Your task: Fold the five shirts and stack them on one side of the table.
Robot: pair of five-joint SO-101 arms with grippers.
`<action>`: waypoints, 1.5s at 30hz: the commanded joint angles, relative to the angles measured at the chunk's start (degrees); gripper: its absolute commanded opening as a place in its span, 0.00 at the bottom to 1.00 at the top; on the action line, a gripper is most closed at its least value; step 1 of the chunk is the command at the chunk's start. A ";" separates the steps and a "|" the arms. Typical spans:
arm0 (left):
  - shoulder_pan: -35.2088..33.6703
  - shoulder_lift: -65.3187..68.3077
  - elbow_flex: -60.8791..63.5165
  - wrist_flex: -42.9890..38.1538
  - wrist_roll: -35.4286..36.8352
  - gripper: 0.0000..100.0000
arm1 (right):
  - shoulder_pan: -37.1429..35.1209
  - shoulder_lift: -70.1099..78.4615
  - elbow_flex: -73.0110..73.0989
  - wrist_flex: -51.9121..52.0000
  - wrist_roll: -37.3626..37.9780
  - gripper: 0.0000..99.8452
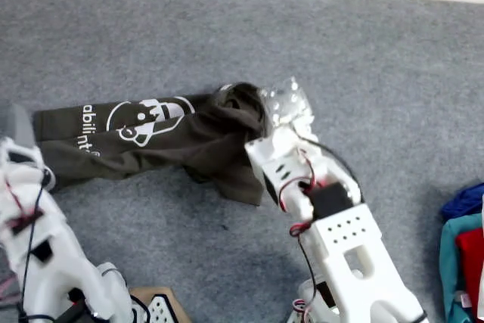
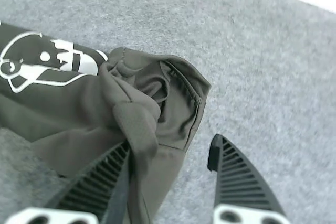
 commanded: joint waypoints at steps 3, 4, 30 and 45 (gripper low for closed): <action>2.86 -0.22 -20.70 33.32 -0.09 0.33 | -0.57 13.05 -16.40 8.04 -5.01 0.21; 4.00 -0.22 -22.55 36.22 -0.18 0.33 | -0.57 15.52 -18.77 9.63 -5.01 0.21; 15.34 46.46 -69.93 75.43 -0.09 0.33 | -3.03 23.96 -50.15 47.16 -9.76 0.25; 15.34 60.35 -85.58 82.37 -0.09 0.33 | -2.77 26.33 -47.25 39.69 -5.98 0.26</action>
